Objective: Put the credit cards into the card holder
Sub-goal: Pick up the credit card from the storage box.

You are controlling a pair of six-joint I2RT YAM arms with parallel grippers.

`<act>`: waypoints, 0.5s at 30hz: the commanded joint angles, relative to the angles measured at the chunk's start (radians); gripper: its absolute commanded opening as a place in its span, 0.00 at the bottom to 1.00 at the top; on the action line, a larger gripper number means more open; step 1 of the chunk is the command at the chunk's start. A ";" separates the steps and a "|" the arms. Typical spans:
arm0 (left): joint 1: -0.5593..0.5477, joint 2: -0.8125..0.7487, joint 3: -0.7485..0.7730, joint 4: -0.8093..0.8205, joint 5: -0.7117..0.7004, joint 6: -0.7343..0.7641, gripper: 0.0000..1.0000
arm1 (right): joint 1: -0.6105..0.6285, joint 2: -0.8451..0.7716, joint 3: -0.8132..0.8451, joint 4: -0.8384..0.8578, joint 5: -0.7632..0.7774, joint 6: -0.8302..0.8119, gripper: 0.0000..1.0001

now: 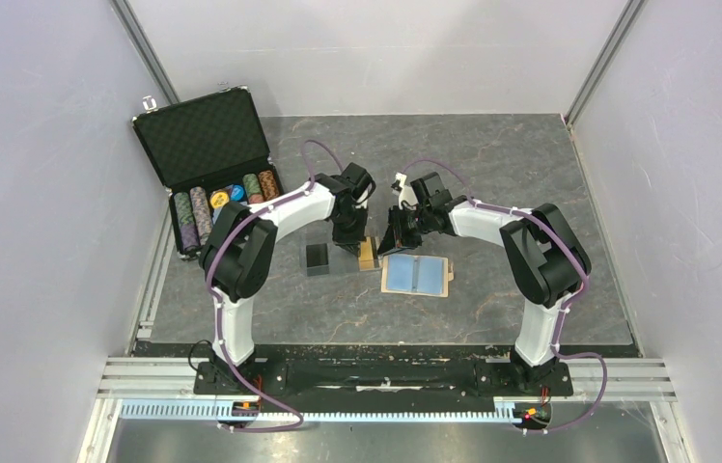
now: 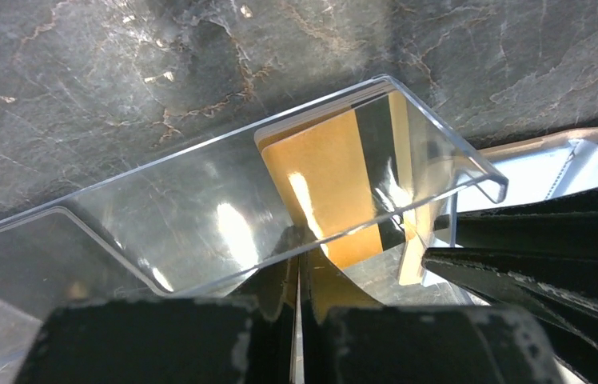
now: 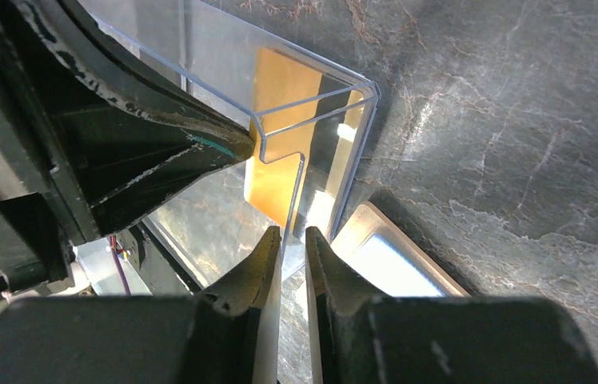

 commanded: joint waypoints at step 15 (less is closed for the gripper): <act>-0.031 -0.064 0.067 0.060 0.072 -0.014 0.11 | 0.016 0.013 0.004 -0.004 -0.011 -0.019 0.05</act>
